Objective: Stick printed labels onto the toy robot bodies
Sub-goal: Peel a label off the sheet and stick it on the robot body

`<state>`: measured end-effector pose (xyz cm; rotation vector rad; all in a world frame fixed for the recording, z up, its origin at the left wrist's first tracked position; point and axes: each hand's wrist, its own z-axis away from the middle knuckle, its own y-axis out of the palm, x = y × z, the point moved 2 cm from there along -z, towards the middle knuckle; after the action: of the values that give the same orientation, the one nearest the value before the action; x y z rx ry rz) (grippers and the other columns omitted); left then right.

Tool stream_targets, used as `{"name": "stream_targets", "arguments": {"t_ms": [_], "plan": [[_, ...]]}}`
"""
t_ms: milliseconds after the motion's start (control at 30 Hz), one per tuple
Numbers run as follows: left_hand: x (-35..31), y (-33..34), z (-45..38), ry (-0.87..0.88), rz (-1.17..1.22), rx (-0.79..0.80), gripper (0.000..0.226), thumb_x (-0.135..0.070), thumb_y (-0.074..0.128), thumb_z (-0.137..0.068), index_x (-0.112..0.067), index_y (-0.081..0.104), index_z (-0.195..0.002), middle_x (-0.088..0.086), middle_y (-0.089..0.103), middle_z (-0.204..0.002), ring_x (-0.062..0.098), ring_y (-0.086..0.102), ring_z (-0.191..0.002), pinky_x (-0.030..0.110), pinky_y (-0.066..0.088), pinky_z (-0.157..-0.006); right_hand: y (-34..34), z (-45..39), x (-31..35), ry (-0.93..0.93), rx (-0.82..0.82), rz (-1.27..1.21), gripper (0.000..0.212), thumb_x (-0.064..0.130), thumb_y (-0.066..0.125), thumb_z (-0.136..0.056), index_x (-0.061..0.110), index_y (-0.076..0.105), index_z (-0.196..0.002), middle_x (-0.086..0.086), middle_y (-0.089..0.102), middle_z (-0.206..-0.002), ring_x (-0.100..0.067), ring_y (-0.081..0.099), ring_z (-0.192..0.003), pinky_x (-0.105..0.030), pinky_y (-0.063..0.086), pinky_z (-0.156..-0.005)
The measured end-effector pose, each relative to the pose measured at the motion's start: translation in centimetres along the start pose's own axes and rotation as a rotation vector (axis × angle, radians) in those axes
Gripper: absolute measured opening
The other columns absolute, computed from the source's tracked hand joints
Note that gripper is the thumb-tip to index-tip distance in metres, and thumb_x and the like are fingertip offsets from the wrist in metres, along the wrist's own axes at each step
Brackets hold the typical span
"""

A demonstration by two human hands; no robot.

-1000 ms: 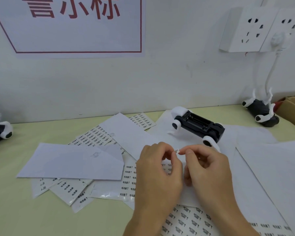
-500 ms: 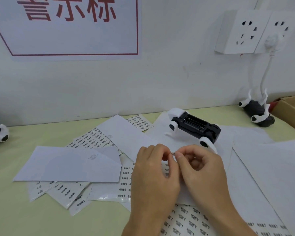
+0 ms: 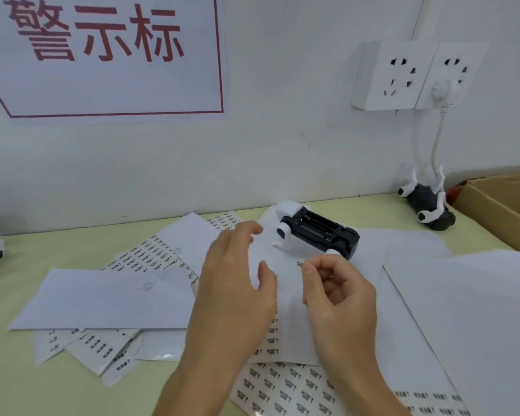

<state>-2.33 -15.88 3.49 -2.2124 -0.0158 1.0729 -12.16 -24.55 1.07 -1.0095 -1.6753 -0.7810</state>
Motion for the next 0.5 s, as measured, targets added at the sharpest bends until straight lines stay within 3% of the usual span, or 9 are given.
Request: {"name": "stream_targets", "arguments": {"t_ms": [67,133,200,267,333,400,433,500], "plan": [[-0.3,0.1,-1.5,0.098,-0.075,0.14,0.058,-0.021,0.061,-0.092,-0.046,0.033,-0.137,-0.024,0.035,-0.137,-0.008,0.032,-0.122,0.014,0.039,-0.081,-0.1,0.0,0.1,0.0,-0.037,-0.047,0.026,0.007,0.064,-0.093,0.025,0.067,-0.075,0.009,0.056,-0.059,-0.007,0.05,-0.055,-0.015,0.044,-0.054],[-0.9,0.7,-3.5,0.226,-0.231,0.278,0.076,-0.02,0.067,-0.09,-0.042,0.022,-0.148,-0.021,0.019,-0.153,0.001,0.017,-0.137,0.024,0.038,-0.101,-0.4,0.0,0.2,-0.006,-0.104,-0.103,0.025,0.011,0.064,-0.095,0.028,0.066,-0.076,0.007,0.055,-0.059,-0.009,0.049,-0.054,-0.014,0.043,-0.053],[-1.8,1.6,-5.7,0.332,-0.376,0.406,0.089,-0.021,0.073,-0.087,-0.041,0.015,-0.152,-0.016,0.007,-0.162,0.009,0.006,-0.147,0.036,0.029,-0.116,-0.7,-0.1,0.3,-0.015,-0.172,-0.159,0.017,0.021,0.064,-0.091,0.029,0.065,-0.077,0.005,0.053,-0.058,-0.01,0.047,-0.053,-0.013,0.042,-0.052],[-2.6,2.8,-7.7,0.424,-0.521,0.514,0.095,-0.022,0.075,-0.086,-0.04,0.011,-0.154,-0.013,0.002,-0.166,0.015,-0.001,-0.152,0.042,0.018,-0.12,-1.0,-0.2,0.4,-0.019,-0.229,-0.2,0.013,0.024,0.061,-0.089,0.03,0.064,-0.078,0.005,0.053,-0.058,-0.01,0.047,-0.053,-0.013,0.042,-0.051],[-3.2,3.9,-9.3,0.51,-0.659,0.602,0.087,-0.022,0.072,-0.09,-0.037,0.016,-0.155,-0.01,0.01,-0.166,0.019,0.002,-0.154,0.044,0.015,-0.119,-1.2,-0.4,0.2,-0.02,-0.277,-0.231,0.02,0.016,0.062,-0.094,0.029,0.063,-0.078,0.007,0.053,-0.059,-0.01,0.047,-0.052,-0.014,0.042,-0.049],[-3.8,4.8,-10.3,0.558,-0.735,0.672,0.062,-0.021,0.066,-0.093,-0.032,0.036,-0.146,-0.005,0.039,-0.153,0.022,0.025,-0.147,0.044,0.018,-0.115,-1.4,-0.6,0.1,-0.021,-0.321,-0.239,0.016,0.018,0.06,-0.091,0.03,0.062,-0.081,0.007,0.055,-0.062,-0.012,0.049,-0.056,-0.015,0.043,-0.053],[-4.2,5.1,-10.6,0.58,-0.75,0.683,0.048,-0.021,0.064,-0.093,-0.029,0.045,-0.137,-0.004,0.05,-0.137,0.022,0.039,-0.136,0.043,0.022,-0.11,-1.4,-0.7,0.1,-0.021,-0.34,-0.235,0.013,0.022,0.058,-0.088,0.031,0.062,-0.081,0.007,0.056,-0.065,-0.014,0.05,-0.059,-0.015,0.043,-0.056],[-4.7,5.2,-11.0,0.622,-0.757,0.662,0.03,-0.027,0.064,-0.093,-0.026,0.053,-0.122,-0.005,0.054,-0.114,0.019,0.048,-0.112,0.037,0.028,-0.097,-1.5,-0.8,0.1,-0.026,-0.37,-0.236,0.012,0.023,0.056,-0.086,0.033,0.062,-0.083,0.002,0.057,-0.072,-0.017,0.051,-0.066,-0.015,0.044,-0.06]]}}
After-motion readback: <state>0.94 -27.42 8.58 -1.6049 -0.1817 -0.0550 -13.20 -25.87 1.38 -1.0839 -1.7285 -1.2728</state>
